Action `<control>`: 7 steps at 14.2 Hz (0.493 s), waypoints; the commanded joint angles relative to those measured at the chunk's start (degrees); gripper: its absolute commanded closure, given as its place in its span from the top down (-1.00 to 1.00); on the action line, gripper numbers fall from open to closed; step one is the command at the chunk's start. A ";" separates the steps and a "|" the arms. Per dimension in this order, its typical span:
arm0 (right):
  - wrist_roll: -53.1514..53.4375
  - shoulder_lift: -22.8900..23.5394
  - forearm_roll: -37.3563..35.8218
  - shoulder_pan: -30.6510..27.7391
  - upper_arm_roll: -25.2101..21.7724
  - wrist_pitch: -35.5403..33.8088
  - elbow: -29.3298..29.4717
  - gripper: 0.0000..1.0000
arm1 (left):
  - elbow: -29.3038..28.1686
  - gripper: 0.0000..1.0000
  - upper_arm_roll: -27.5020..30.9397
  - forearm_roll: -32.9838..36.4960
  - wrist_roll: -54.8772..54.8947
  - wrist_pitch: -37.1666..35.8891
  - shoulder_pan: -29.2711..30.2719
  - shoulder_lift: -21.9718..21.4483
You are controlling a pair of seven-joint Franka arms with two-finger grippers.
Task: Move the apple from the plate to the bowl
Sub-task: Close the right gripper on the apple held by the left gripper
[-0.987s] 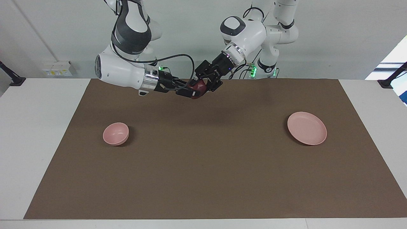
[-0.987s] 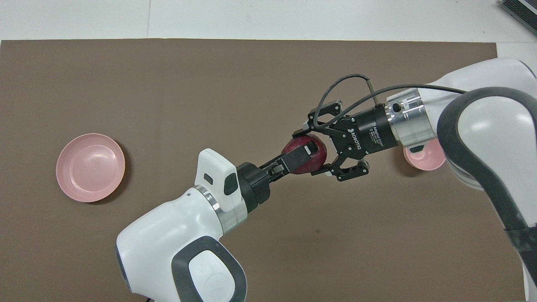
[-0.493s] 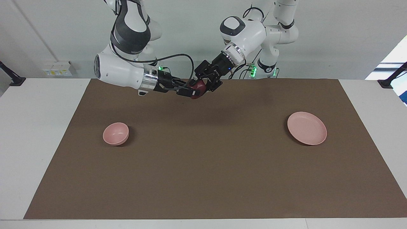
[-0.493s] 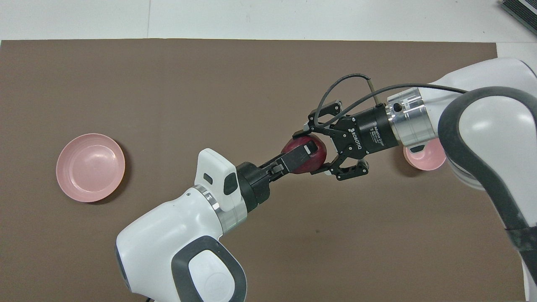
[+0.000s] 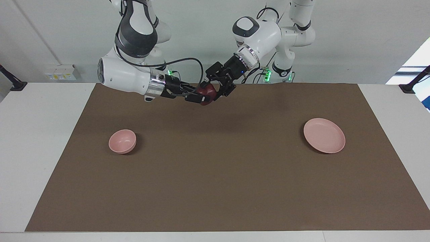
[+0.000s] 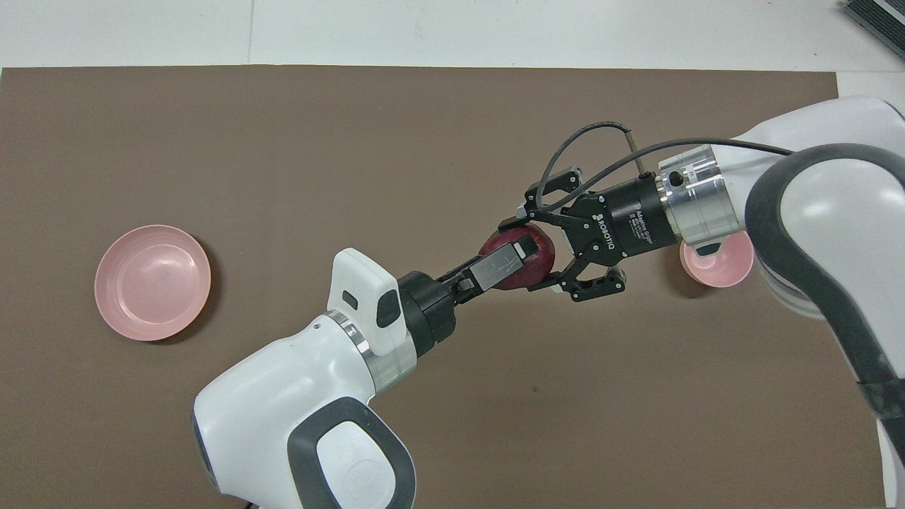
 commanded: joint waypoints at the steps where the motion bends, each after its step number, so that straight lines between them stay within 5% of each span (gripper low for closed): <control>1: 0.06 0.26 -0.21 -0.55 0.13 -1.21 1.02 -1.00 | 0.41 1.00 -0.27 0.37 0.08 0.15 0.03 0.40; 7: -7.66 -0.53 -8.56 -3.09 -0.48 -2.62 1.02 -1.00 | -2.75 1.00 3.94 0.46 0.08 -3.70 0.29 -0.39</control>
